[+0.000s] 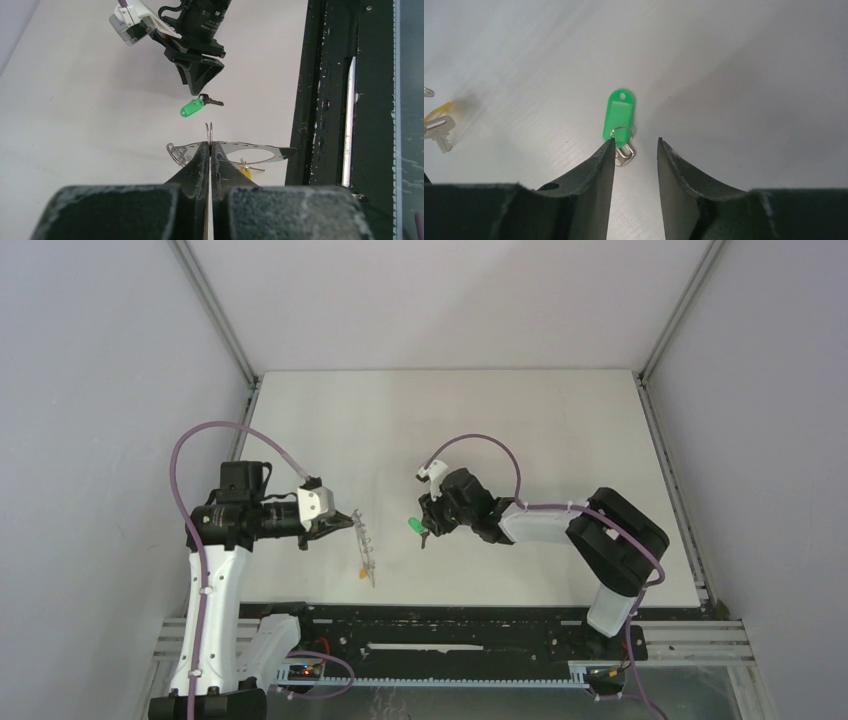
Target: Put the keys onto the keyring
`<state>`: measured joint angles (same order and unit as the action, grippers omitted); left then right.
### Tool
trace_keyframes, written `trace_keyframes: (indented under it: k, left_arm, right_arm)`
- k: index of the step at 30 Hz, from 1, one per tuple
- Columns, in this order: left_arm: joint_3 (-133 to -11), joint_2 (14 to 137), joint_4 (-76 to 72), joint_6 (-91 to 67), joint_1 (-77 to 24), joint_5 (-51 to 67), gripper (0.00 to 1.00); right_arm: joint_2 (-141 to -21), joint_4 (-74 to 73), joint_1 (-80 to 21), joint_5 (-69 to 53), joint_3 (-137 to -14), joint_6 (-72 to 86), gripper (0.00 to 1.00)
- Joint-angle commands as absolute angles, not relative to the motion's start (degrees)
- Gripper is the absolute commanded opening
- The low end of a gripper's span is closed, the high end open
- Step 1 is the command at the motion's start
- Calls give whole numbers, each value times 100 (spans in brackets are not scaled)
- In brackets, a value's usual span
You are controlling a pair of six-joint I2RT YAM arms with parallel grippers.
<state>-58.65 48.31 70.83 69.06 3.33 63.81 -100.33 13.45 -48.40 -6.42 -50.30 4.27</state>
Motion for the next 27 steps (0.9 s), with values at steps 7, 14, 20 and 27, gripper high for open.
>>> trace_keyframes:
  k: [7,14,20,27]
  left_arm:
    - [-6118,4743,7024,6979,292,6618,0]
    - [-6160,4750,7049,6979,290,6601,0]
    - [-6200,4777,7090,6979,294,6592,0]
    - [-6231,4789,7112,6976,289,6592,0]
  right_arm:
    - [-10264,1565,-5378,285,-5267,472,47]
    - [-10461,1557,-5401,526,-5392,530,45]
    - [-10440,1524,-5370,543,-5405,562,22]
    - [-10389,1434,-5328,453,-5401,570,0]
